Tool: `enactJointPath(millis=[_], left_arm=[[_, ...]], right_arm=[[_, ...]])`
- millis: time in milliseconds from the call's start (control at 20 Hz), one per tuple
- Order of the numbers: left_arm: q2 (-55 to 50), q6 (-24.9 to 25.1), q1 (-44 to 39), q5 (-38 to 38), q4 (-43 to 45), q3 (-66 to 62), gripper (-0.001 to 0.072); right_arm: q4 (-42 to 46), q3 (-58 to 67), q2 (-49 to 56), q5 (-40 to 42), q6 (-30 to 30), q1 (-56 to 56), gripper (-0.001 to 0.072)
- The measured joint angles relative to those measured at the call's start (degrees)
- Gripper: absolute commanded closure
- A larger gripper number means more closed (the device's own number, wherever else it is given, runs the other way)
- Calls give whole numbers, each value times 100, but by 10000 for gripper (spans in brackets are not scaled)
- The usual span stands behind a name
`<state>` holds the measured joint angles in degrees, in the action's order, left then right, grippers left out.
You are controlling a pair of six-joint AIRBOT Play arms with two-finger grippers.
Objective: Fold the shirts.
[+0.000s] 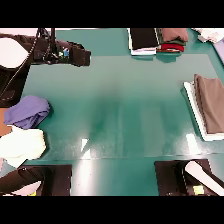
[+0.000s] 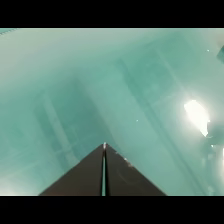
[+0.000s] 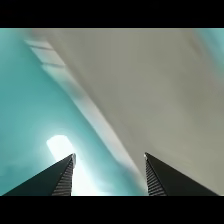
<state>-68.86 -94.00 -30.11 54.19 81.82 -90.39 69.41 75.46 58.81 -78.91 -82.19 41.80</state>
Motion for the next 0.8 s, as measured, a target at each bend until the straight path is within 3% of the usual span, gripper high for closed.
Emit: enactJointPath(millis=[300, 350, 400, 500, 800], left_arm=[[-7, -2, 0, 20, 7, 0, 674], [-4, -2, 0, 22, 9, -2, 674], [-4, -2, 0, 22, 7, 0, 675], [-4, -4, 0, 22, 9, -2, 674], [-4, -7, 0, 24, 7, 0, 674]], right_arm=[[-645, 389, -9, 358, 2, -2695, 207], [-688, 413, -9, 466, 4, -3139, 257], [-702, 424, -9, 584, 4, -3515, 373], [-737, 444, -9, 807, 15, -4192, 691], [-767, 459, -9, 1104, 144, -5215, 691]])
